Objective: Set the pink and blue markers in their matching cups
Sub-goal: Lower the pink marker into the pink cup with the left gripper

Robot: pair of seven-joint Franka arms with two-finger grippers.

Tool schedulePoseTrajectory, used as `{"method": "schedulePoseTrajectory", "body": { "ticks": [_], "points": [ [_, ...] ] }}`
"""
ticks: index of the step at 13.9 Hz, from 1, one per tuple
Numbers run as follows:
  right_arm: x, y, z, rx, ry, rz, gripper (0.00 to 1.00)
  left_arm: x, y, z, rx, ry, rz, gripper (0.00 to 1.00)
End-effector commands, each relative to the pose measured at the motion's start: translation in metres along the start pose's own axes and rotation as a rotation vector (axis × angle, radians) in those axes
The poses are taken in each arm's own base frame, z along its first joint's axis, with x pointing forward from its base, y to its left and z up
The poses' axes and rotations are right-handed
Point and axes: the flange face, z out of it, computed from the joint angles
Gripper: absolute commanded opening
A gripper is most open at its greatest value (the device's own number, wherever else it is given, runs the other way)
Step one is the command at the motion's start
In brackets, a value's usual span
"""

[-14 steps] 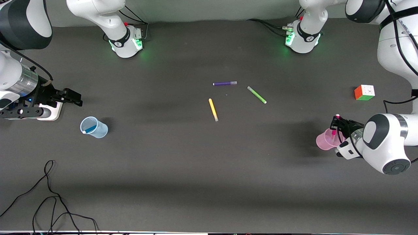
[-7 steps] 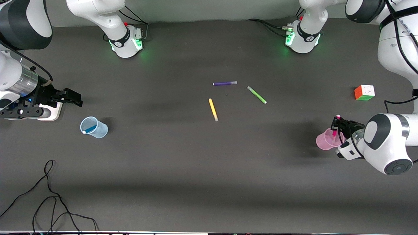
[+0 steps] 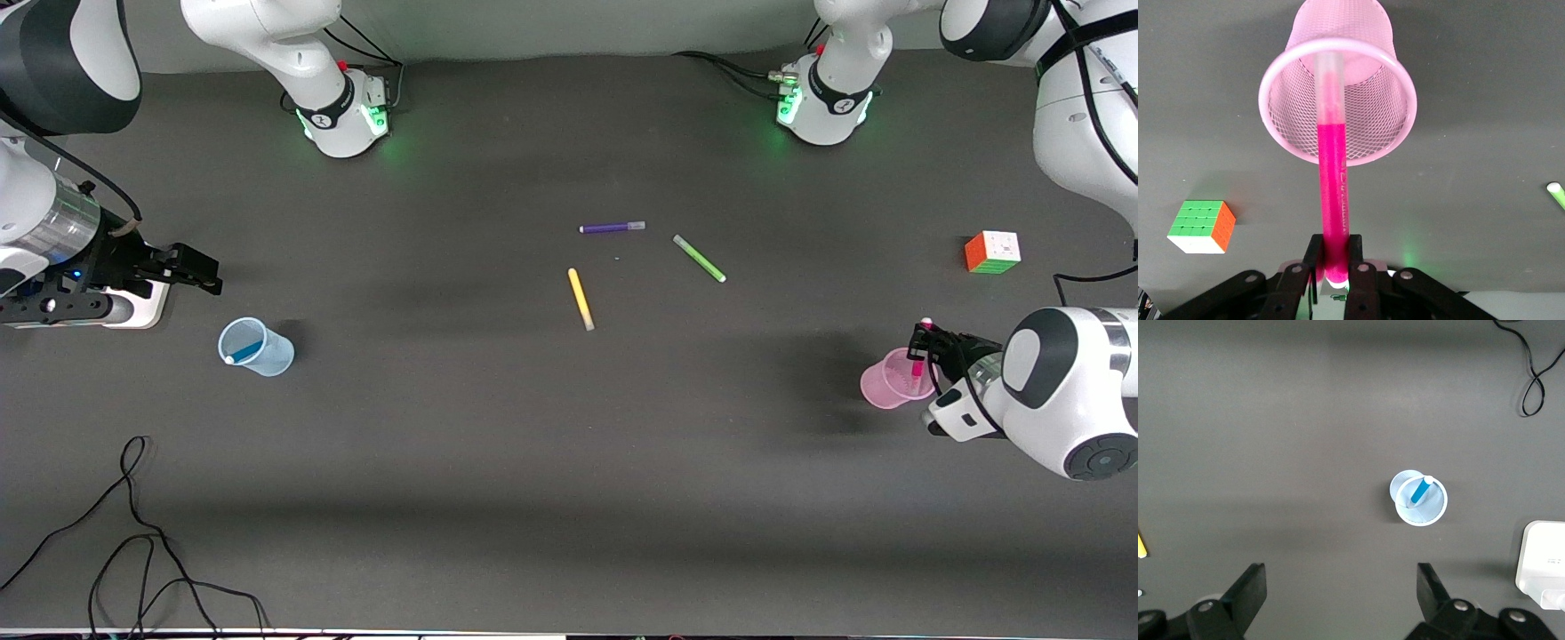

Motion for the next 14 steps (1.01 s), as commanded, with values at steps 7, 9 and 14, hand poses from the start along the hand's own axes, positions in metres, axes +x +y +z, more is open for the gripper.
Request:
{"method": "schedulePoseTrajectory", "body": {
  "ticks": [7, 9, 14],
  "points": [
    [0.000, -0.002, -0.006, 0.017, 0.017, 0.013, 1.00, -0.008, 0.002, -0.010, 0.042, -0.008, -0.019, 1.00],
    [0.000, -0.002, -0.006, 0.017, 0.019, 0.014, 1.00, -0.023, -0.001, -0.044, 0.061, 0.036, -0.050, 1.00],
    [-0.002, -0.006, -0.014, 0.018, 0.034, 0.008, 1.00, -0.094, 0.013, -0.110, 0.056, 0.185, -0.061, 1.00]
  ]
}}
